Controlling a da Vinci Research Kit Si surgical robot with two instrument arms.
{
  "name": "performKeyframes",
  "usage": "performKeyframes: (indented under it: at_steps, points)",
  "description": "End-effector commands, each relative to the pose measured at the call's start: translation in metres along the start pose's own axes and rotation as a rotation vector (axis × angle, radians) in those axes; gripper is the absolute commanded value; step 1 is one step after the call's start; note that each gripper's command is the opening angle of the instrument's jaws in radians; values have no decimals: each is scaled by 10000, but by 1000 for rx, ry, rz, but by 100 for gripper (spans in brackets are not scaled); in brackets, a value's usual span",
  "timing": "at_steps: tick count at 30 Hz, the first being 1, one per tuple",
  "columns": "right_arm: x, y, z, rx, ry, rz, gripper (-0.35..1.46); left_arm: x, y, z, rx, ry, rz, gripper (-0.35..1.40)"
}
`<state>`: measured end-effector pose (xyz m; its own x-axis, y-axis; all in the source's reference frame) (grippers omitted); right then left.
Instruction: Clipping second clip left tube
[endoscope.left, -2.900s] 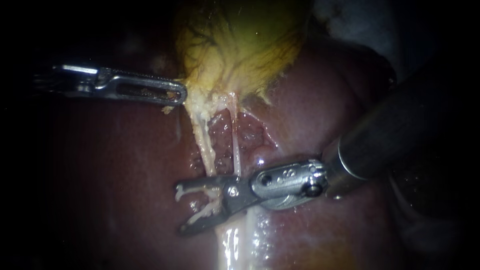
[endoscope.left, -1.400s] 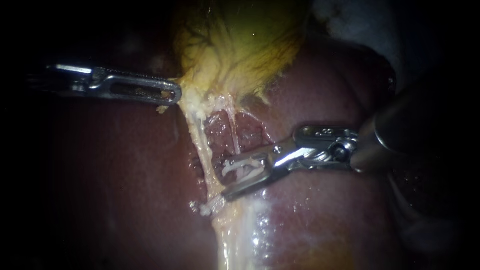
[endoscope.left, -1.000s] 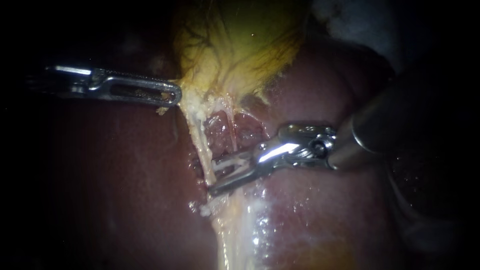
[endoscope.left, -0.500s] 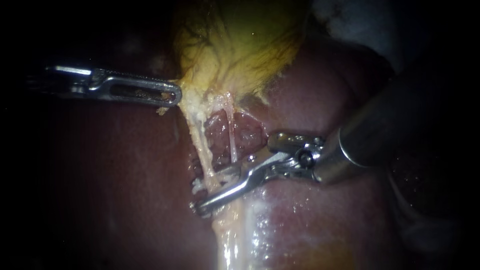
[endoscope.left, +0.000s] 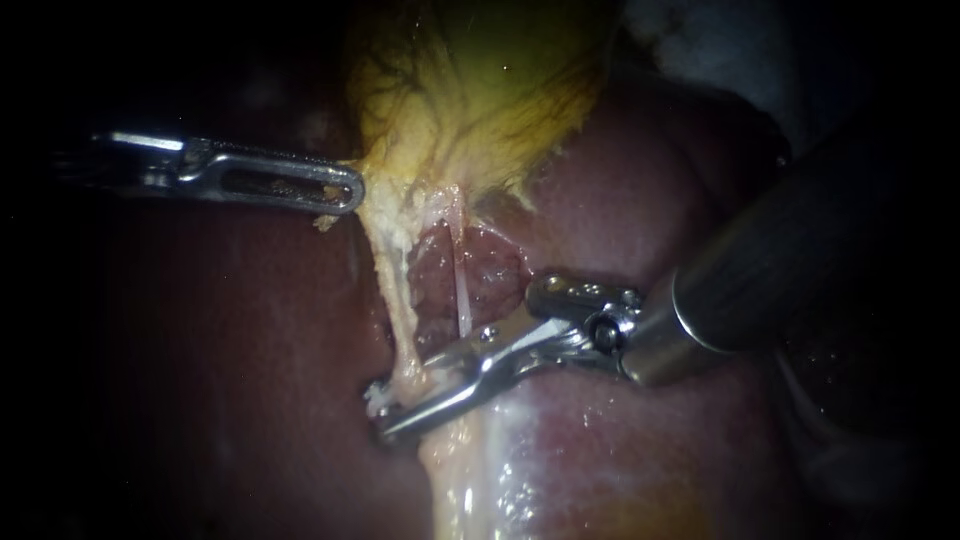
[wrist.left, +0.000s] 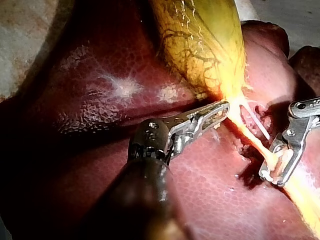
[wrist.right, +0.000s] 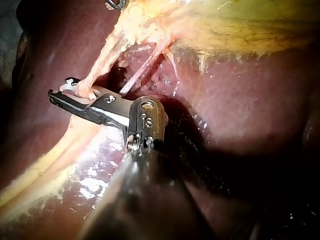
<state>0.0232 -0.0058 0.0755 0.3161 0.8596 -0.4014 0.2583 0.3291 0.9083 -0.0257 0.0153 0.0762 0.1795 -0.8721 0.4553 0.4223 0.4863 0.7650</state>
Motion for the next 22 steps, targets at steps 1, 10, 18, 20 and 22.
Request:
performKeyframes:
  at_steps: [1, 10, 18, 20, 22]
  points:
    - [1, -1, -1, 0, 0, 2, -16, 0, 0, 0, 0, 0, 0, -35]
    - [1, 3, 1, -5, -5, 1, -35, 0, 0, 1, 0, 0, 0, -35]
    - [-1, 3, 0, -16, -19, -1, -35, 0, 1, 1, 0, 0, 0, -35]
    - [-1, 3, 0, -16, -19, -1, -35, 0, 1, 1, 0, 0, 0, -35]
    - [-1, 3, 0, -16, -19, -1, -35, 0, 1, 1, 0, 0, 0, -35]
